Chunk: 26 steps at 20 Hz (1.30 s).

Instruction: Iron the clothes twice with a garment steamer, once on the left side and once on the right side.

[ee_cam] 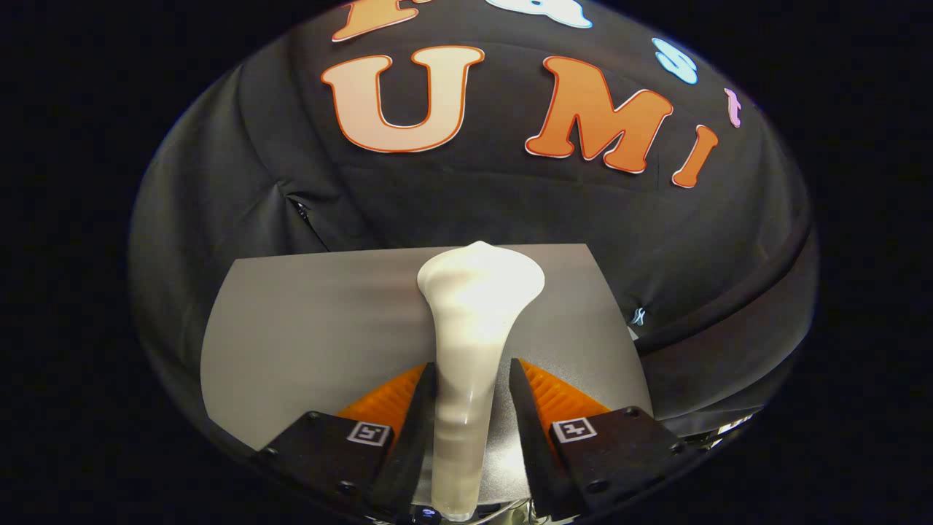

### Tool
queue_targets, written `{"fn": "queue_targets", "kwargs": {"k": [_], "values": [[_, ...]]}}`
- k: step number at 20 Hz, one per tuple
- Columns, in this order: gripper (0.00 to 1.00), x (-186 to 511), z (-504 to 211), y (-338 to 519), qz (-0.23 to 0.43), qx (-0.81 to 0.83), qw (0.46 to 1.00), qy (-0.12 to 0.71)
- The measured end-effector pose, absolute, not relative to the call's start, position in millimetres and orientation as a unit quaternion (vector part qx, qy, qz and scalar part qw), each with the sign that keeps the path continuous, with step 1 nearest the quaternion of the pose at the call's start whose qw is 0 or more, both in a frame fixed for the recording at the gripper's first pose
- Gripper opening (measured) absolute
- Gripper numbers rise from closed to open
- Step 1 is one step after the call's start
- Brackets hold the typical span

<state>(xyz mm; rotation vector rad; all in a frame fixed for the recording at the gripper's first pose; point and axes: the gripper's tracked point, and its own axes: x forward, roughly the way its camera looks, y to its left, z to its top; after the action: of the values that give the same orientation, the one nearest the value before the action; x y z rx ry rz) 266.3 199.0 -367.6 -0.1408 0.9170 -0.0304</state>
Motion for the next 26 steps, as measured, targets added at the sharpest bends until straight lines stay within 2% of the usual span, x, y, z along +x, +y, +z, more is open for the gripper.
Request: {"fn": "queue_targets", "kwargs": {"k": [4,8,12,26], "values": [[0.55,266,-373,203,-0.009,-0.051,0.891,0.450],[0.49,261,-372,201,-0.008,-0.046,0.891,0.451],[0.34,248,-373,201,-0.007,-0.044,0.889,0.455],[0.34,176,-276,189,0.040,-0.023,0.945,0.324]]}}
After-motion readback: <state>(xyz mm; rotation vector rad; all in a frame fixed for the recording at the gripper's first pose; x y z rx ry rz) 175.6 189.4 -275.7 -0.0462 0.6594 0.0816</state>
